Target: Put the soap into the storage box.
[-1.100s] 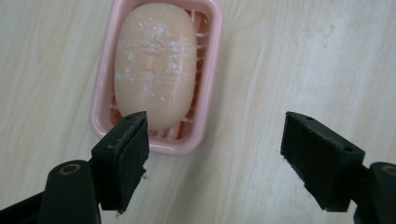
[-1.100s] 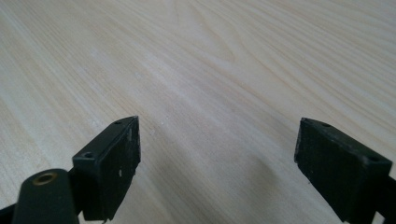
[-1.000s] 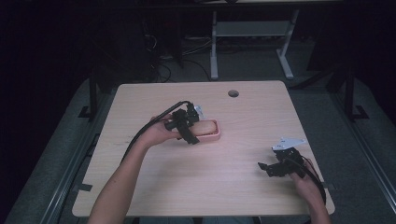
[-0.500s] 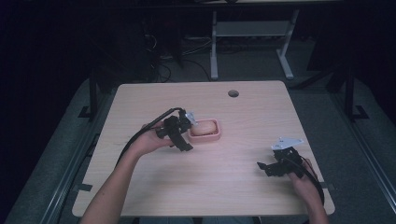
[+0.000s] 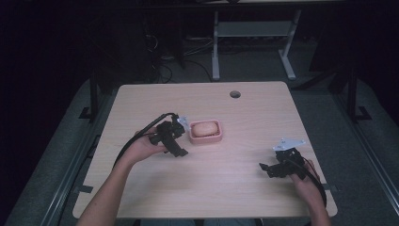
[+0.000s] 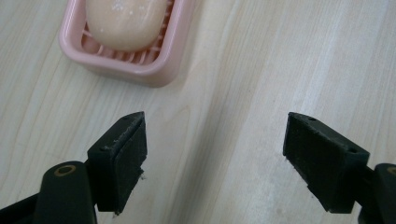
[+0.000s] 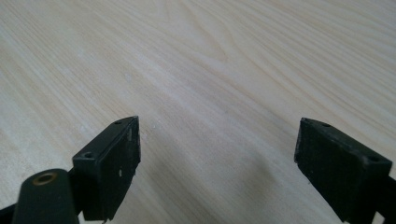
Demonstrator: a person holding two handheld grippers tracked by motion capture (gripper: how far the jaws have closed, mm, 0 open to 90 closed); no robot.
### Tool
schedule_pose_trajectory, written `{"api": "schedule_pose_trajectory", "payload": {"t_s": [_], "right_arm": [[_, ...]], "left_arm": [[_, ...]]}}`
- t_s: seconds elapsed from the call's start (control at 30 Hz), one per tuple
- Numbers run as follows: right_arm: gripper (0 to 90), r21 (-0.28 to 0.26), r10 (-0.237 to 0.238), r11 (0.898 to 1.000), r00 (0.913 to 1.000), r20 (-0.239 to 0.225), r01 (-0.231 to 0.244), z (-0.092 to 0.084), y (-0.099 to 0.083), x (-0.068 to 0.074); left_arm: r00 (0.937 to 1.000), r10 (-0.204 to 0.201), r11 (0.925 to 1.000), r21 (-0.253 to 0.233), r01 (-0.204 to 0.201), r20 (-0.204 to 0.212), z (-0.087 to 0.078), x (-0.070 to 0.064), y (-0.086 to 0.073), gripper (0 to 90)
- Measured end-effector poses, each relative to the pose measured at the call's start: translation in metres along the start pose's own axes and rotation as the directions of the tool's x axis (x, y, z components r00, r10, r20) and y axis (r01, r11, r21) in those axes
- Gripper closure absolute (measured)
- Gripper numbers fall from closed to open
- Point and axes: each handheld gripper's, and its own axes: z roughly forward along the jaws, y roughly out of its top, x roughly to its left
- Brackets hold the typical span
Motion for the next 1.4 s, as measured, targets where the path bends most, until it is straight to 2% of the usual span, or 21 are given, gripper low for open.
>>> {"api": "schedule_pose_trajectory", "payload": {"t_s": [0.9, 1.4], "right_arm": [[13.9, 0.012, -0.01, 1.0, 0.9999, 0.006, 0.01, 0.002, 0.003, 0.003], [13.9, 0.014, -0.011, 1.0, 0.9999, 0.005, 0.011, 0.003, 0.003, 0.004]], "left_arm": [[0.9998, -0.011, 0.9991, -0.041, 0.01, -0.014, -0.003, -0.021, -0.031, 22.7], [0.9991, -0.039, 0.9975, -0.059, 0.038, -0.013, -0.003, -0.027, -0.051, 22.7]]}}
